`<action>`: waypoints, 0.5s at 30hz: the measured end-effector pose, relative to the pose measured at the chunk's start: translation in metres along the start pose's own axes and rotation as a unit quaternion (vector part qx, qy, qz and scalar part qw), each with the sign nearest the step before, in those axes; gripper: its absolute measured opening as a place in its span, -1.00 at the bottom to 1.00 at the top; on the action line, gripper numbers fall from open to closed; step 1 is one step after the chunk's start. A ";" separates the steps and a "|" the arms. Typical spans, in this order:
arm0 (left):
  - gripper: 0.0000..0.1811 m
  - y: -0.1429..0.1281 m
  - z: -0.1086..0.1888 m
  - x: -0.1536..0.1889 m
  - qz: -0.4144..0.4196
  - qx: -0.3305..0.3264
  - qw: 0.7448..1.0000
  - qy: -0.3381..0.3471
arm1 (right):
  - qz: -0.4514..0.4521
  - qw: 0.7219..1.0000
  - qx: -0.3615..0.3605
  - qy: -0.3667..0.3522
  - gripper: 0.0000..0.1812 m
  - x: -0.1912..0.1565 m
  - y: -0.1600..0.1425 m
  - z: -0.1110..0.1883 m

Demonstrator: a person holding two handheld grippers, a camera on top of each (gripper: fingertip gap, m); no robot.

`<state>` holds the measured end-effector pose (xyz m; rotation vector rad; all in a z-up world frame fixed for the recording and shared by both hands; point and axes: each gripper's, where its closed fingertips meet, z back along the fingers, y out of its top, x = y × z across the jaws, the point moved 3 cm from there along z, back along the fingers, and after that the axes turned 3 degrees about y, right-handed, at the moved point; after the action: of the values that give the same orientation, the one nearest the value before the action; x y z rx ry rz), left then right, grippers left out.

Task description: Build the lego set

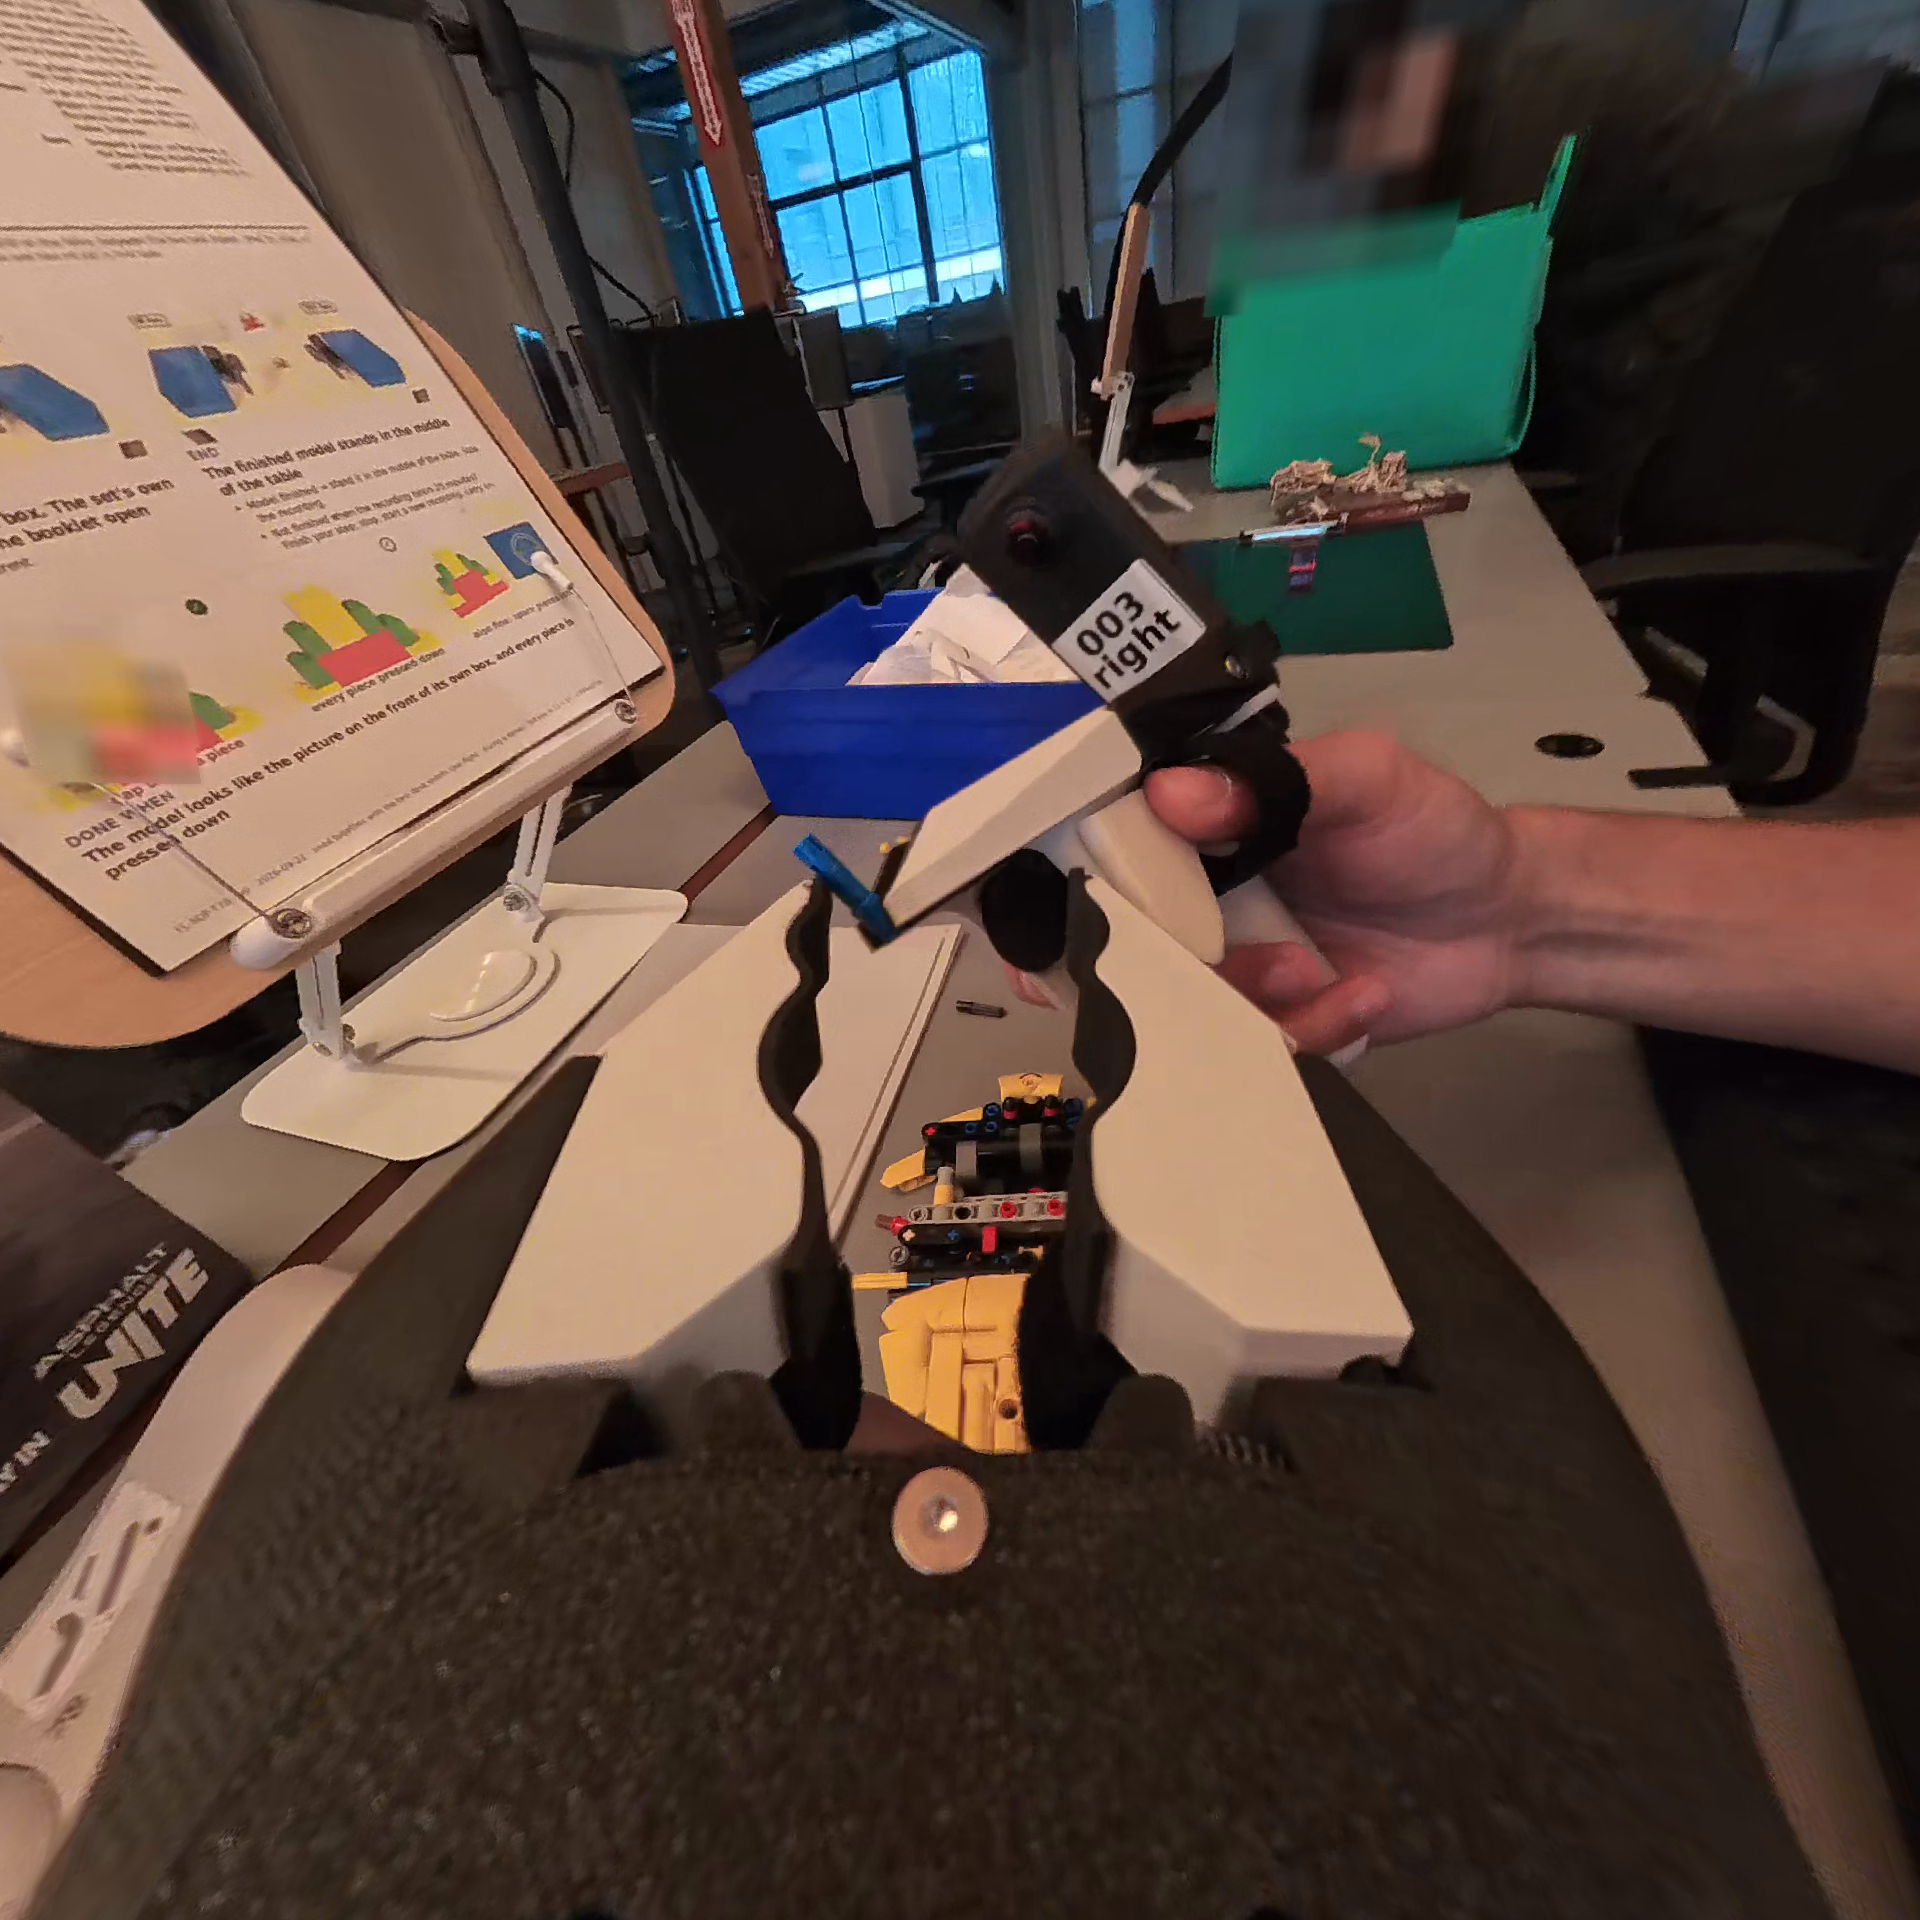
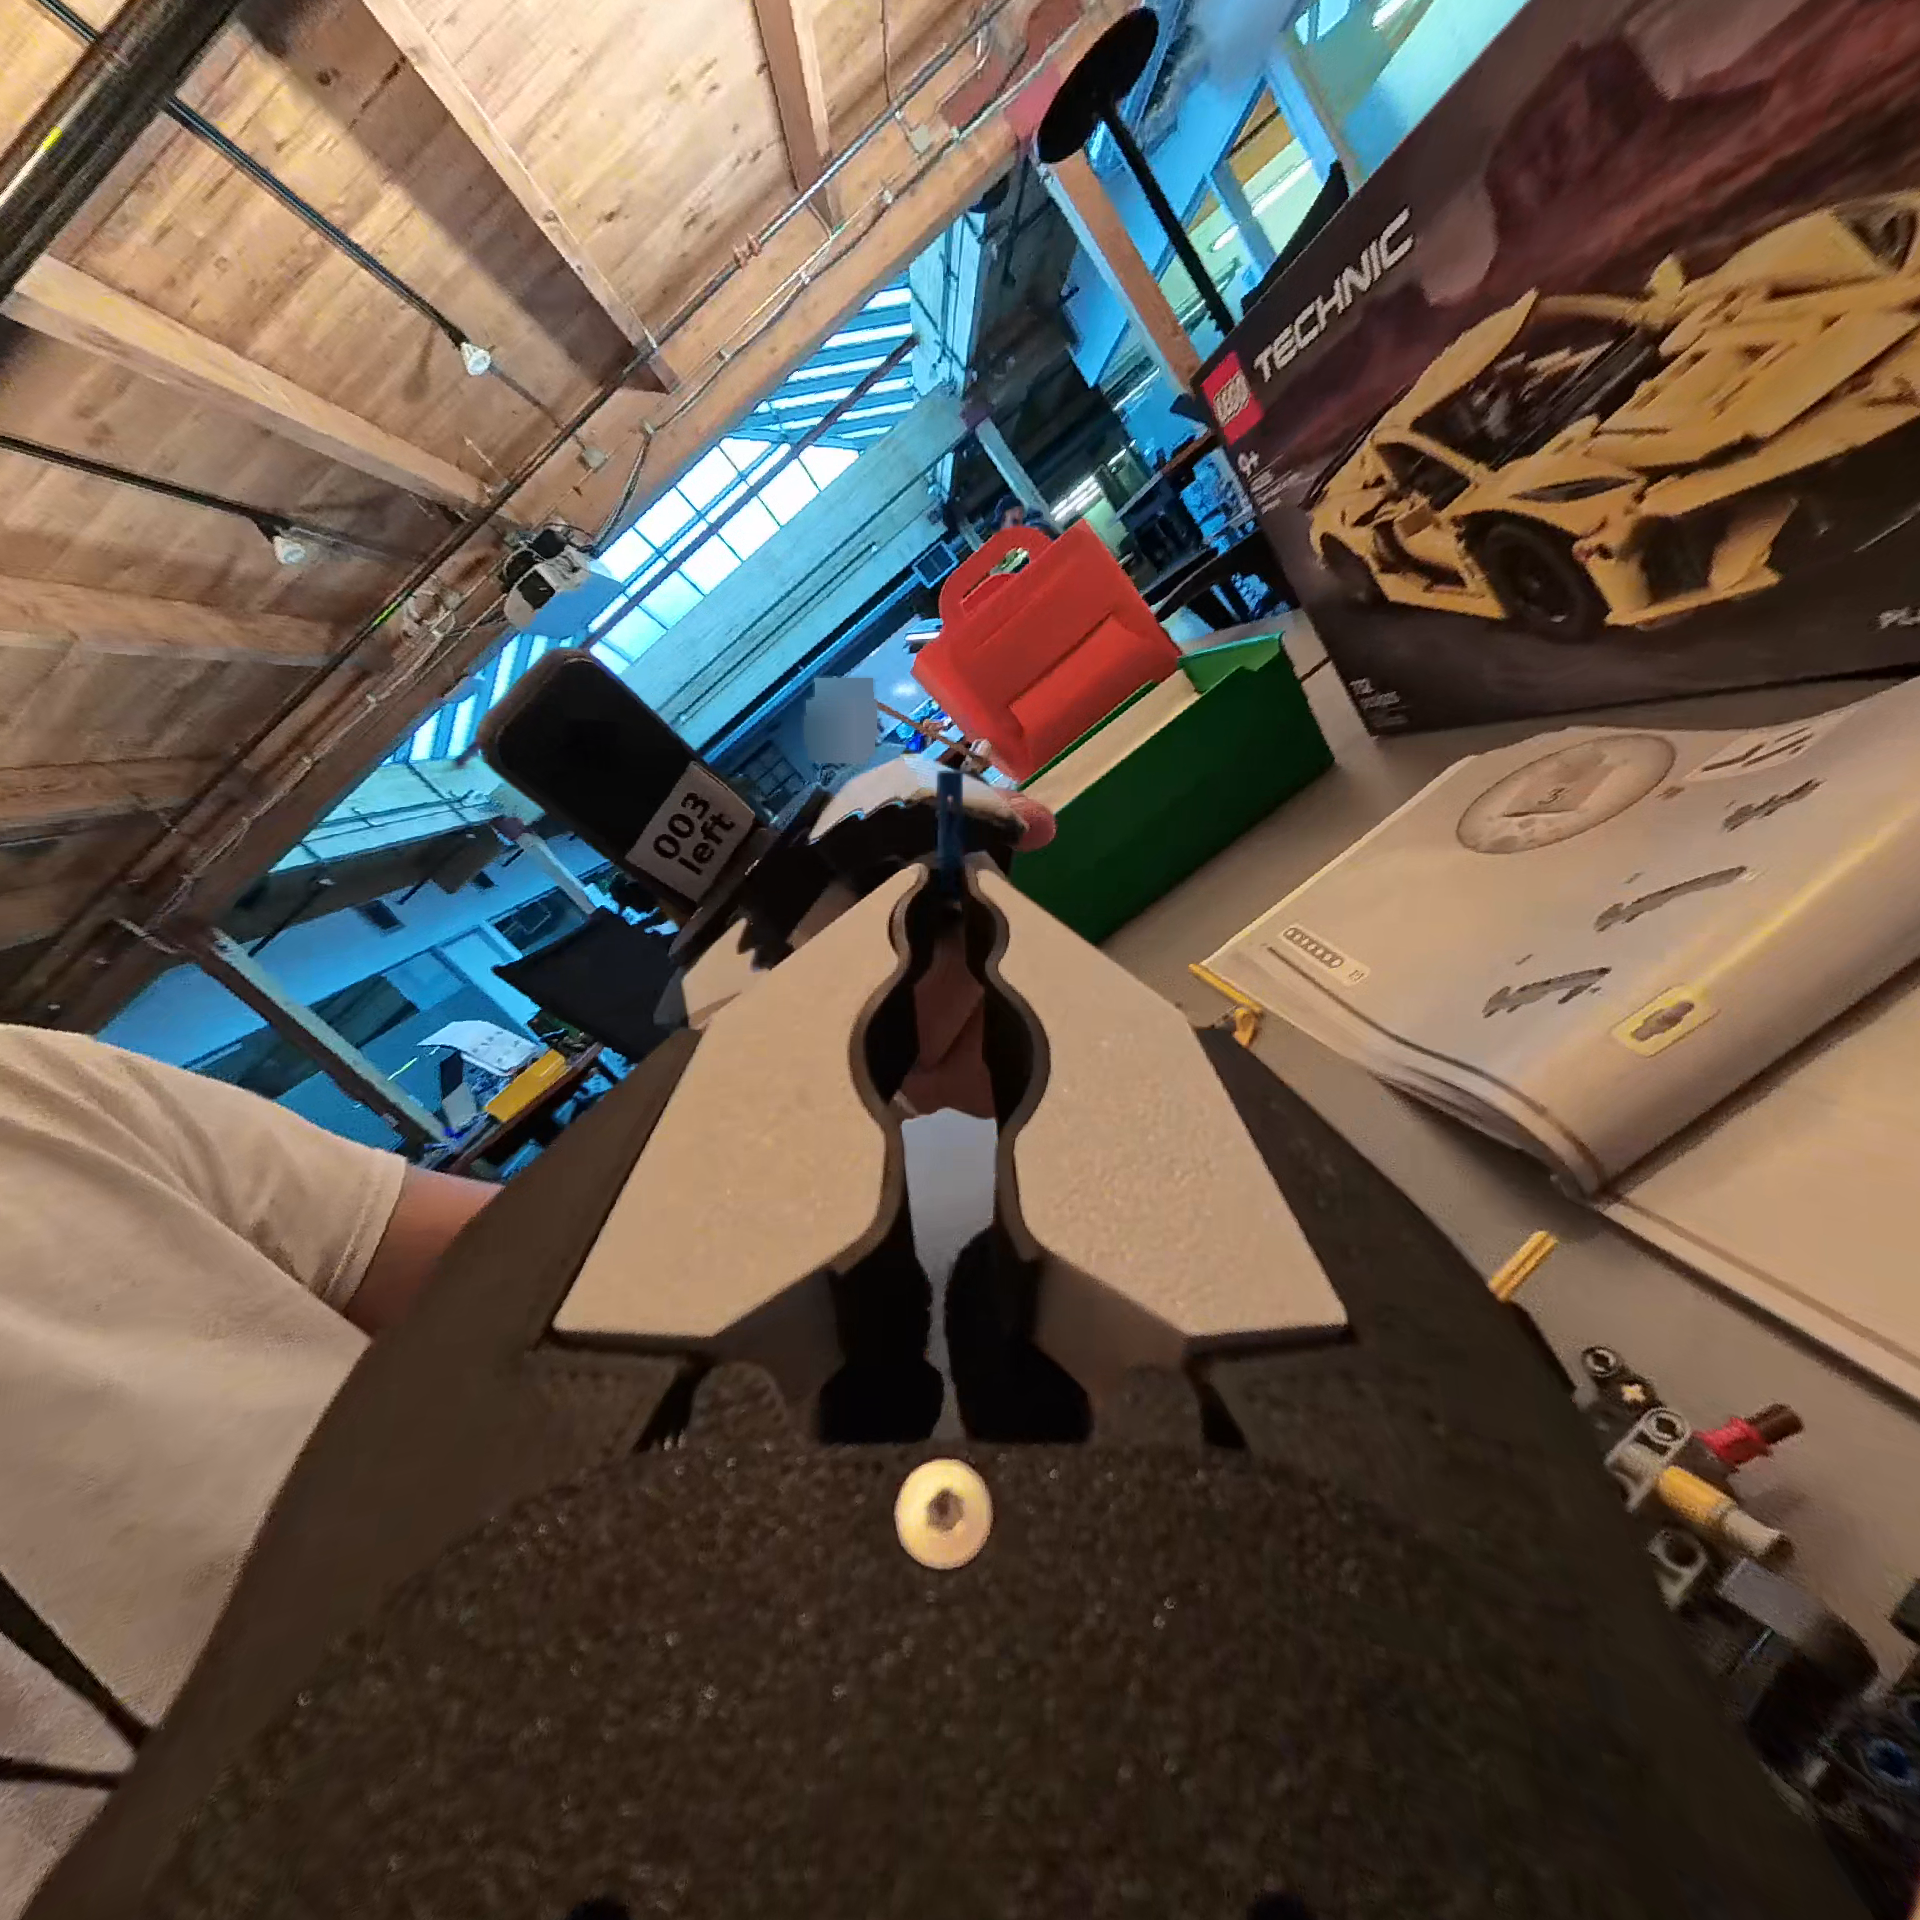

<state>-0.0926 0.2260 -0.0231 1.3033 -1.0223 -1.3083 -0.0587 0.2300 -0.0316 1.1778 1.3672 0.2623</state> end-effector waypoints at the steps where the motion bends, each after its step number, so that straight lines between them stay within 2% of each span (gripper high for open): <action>1: -0.50 -0.002 -0.002 0.002 -0.014 -0.006 1.000 0.005 | -0.002 1.000 -0.004 0.000 -0.97 0.001 -0.002 0.000; 6: -0.50 -0.012 -0.008 0.007 -0.075 -0.039 0.996 0.025 | -0.012 1.000 -0.021 0.004 -0.97 0.005 -0.008 0.003; 8: -0.57 -0.016 -0.006 0.004 -0.079 -0.044 0.995 0.029 | -0.018 1.000 -0.017 0.009 -0.98 0.005 -0.007 0.005; 11: -0.80 -0.013 -0.001 -0.002 -0.076 -0.027 0.996 0.036 | -0.024 1.000 -0.018 0.004 -0.98 0.009 -0.006 0.009; 15: -0.86 -0.012 -0.001 -0.003 -0.090 -0.022 0.995 0.045 | -0.033 0.999 -0.020 0.007 -0.97 0.011 -0.006 0.012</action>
<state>-0.0932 0.2314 -0.0346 1.4344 -0.8250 -1.3845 -0.0488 0.2295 -0.0454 1.0984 1.4047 0.2511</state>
